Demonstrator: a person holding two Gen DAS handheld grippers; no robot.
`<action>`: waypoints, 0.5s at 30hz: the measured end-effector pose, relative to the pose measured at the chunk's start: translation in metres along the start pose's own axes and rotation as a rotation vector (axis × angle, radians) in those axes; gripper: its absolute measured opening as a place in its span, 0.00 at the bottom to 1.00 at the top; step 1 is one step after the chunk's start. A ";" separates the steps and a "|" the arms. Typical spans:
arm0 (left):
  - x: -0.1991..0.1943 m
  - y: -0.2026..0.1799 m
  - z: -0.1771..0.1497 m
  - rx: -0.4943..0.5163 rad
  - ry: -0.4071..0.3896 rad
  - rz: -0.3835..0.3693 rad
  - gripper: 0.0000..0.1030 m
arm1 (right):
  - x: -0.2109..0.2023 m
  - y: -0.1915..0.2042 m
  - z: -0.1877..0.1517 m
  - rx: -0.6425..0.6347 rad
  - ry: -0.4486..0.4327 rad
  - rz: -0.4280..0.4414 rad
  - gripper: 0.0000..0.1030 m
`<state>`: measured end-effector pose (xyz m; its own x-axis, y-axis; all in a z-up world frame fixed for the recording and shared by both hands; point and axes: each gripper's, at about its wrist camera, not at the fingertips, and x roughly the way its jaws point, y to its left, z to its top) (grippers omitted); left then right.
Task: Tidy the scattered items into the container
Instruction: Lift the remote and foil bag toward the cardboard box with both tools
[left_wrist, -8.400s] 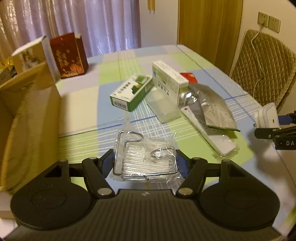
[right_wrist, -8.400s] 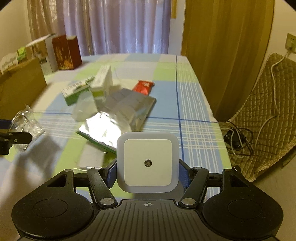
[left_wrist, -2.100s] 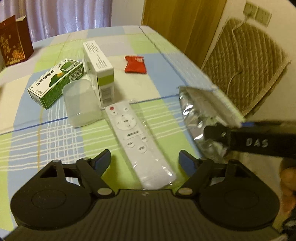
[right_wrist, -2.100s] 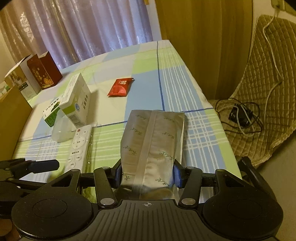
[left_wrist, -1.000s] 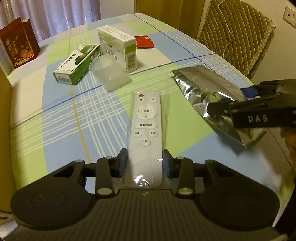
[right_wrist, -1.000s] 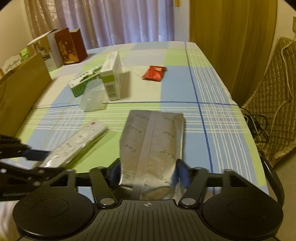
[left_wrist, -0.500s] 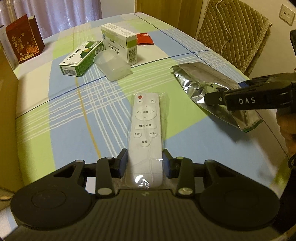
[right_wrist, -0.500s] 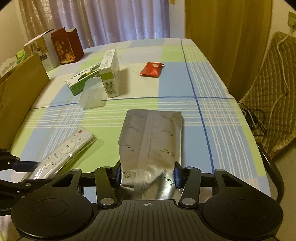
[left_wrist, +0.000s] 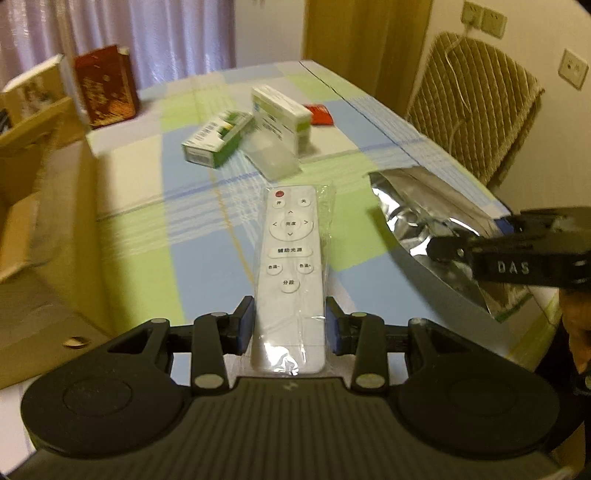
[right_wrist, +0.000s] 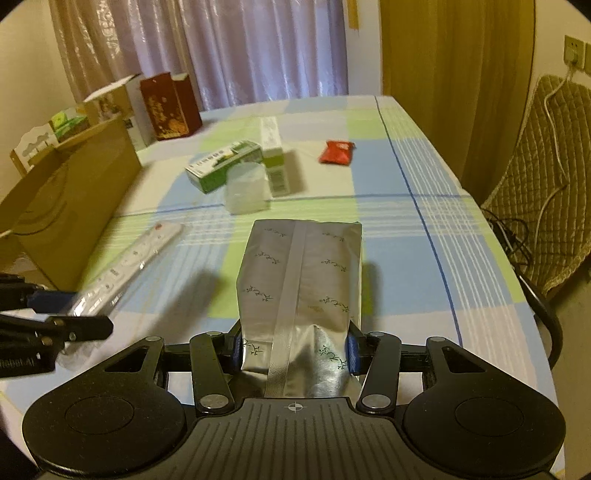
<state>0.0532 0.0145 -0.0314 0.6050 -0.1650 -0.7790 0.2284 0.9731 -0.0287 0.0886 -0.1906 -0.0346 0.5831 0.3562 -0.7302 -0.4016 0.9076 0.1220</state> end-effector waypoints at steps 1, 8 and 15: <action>-0.007 0.004 0.000 -0.010 -0.012 0.010 0.33 | -0.003 0.004 0.001 -0.009 -0.006 0.003 0.50; -0.051 0.037 0.005 -0.064 -0.088 0.084 0.33 | -0.019 0.043 0.019 -0.062 -0.057 0.053 0.50; -0.090 0.072 0.008 -0.107 -0.152 0.164 0.33 | -0.031 0.096 0.043 -0.127 -0.115 0.141 0.50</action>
<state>0.0208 0.0984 0.0417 0.7370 -0.0182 -0.6757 0.0410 0.9990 0.0178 0.0622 -0.1048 0.0284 0.5884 0.5076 -0.6294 -0.5667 0.8141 0.1267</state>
